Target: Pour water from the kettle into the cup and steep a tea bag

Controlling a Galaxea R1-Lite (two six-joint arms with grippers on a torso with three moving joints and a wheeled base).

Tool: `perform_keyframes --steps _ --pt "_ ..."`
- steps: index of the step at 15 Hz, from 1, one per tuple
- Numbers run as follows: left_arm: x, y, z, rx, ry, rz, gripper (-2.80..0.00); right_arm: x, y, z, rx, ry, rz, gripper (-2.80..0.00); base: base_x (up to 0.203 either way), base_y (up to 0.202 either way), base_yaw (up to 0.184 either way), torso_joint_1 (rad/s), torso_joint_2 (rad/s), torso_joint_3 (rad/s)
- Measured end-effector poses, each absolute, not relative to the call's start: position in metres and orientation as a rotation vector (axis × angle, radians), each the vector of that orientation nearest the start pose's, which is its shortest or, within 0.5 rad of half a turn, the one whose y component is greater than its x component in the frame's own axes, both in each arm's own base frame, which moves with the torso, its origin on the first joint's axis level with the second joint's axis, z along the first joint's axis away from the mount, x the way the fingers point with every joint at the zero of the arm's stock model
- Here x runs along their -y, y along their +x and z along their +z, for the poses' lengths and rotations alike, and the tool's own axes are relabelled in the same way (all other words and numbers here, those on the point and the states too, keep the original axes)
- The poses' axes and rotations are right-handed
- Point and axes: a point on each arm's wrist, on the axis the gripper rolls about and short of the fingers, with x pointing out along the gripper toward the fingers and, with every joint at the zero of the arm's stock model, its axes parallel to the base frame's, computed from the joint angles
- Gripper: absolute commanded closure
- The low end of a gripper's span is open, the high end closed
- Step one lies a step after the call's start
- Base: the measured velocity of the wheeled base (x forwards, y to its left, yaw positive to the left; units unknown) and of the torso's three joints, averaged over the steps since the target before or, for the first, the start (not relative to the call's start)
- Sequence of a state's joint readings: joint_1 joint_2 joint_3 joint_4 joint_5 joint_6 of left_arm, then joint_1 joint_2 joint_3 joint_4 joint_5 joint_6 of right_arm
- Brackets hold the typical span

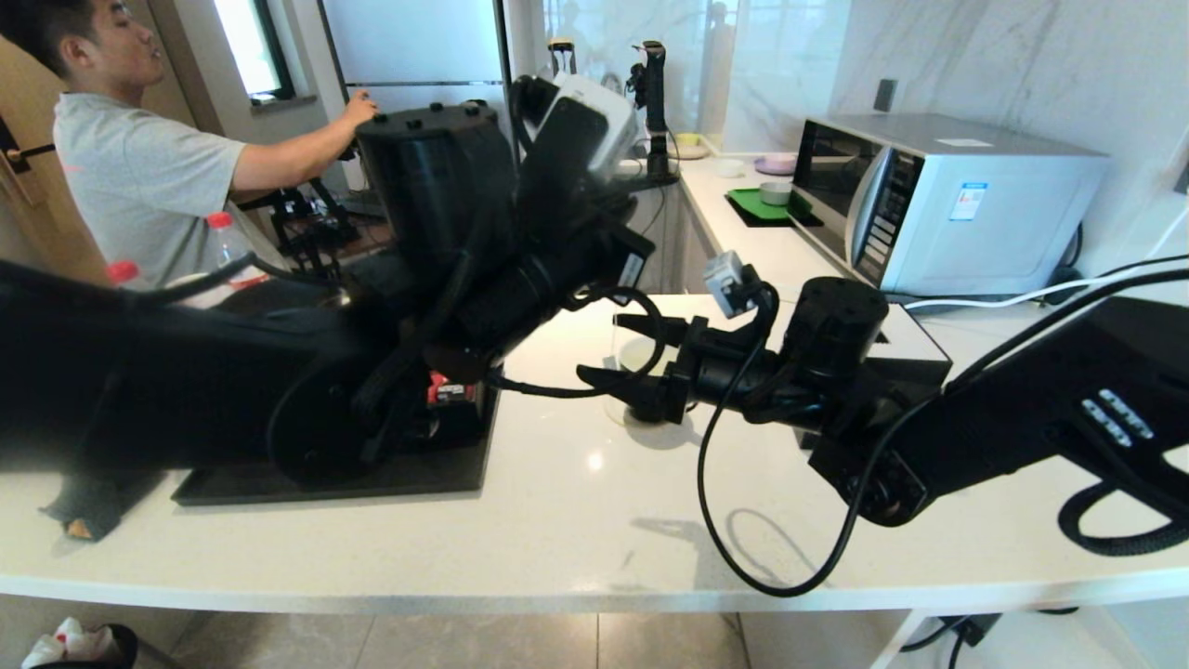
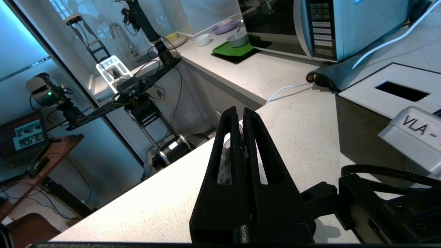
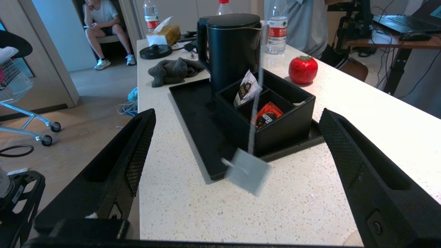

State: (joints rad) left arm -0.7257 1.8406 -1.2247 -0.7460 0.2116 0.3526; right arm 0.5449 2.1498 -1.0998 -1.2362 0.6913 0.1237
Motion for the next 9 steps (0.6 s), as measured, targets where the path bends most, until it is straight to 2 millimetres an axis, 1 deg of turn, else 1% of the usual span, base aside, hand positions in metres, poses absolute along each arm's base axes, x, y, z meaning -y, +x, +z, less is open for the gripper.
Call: perform_keyframes --steps 6,7,9 --pt "0.2402 0.2779 0.2635 0.208 0.284 -0.485 0.0 -0.2263 0.3426 0.1598 0.134 0.092 1.247 -2.8 0.0 0.0 0.0 0.0 0.0 0.0" --pt "0.24 0.2781 0.2633 0.207 0.284 -0.484 0.0 -0.2261 0.3422 0.1603 0.135 0.092 1.247 0.0 0.0 0.0 0.0 0.0 0.0 0.0" --pt "0.2393 0.2786 0.2625 0.205 0.286 -0.482 0.0 -0.2254 0.341 0.1605 0.134 0.092 1.247 0.0 0.0 0.0 0.0 0.0 0.0 0.0"
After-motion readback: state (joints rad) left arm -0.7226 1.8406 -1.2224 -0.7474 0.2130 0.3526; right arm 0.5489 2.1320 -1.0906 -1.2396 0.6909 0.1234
